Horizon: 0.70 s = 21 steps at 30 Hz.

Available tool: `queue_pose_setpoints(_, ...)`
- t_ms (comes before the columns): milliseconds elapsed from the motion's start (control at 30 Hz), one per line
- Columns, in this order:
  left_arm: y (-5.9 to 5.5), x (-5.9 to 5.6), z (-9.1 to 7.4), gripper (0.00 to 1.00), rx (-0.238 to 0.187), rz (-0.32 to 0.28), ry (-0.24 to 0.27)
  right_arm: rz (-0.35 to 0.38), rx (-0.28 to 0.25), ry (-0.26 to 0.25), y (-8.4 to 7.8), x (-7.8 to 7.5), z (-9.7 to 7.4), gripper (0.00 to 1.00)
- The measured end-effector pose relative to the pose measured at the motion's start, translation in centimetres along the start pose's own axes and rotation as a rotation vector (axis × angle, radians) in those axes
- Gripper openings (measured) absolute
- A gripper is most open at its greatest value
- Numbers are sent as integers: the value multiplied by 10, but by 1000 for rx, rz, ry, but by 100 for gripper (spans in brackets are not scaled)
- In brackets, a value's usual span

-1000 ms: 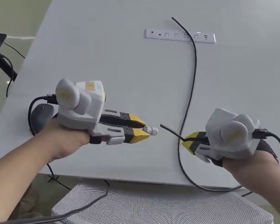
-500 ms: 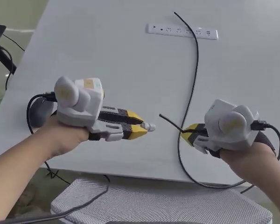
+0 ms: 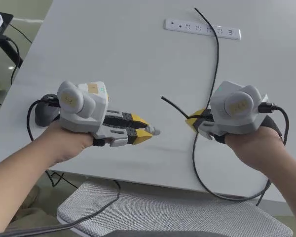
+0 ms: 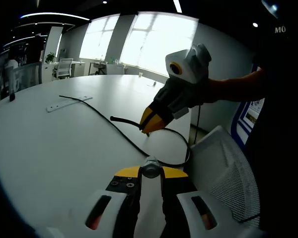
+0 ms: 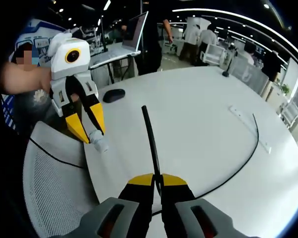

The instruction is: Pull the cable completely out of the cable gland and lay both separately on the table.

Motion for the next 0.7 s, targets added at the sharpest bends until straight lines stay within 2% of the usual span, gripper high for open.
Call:
queue_pose_setpoints(233, -23, 14, -11, 15, 11, -35, 39, -1, -26, 8, 32, 0, 25, 0)
queue_pose_setpoints(533, -48, 38, -28, 15, 20, -75, 84, -39, -19, 21, 72, -2, 63, 0)
queue_pose_setpoints(700, -62, 49, -36, 15, 24, -86, 93, -60, 15, 42, 88, 3, 93, 0)
Point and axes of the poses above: the centre of the closed fingertips' face, and the gripper's own axes: z roughly forward along the fingers, x roughly to its left, y roughly out of its top, the point moved 3 cm from there along -z, roughly backward along the fingers
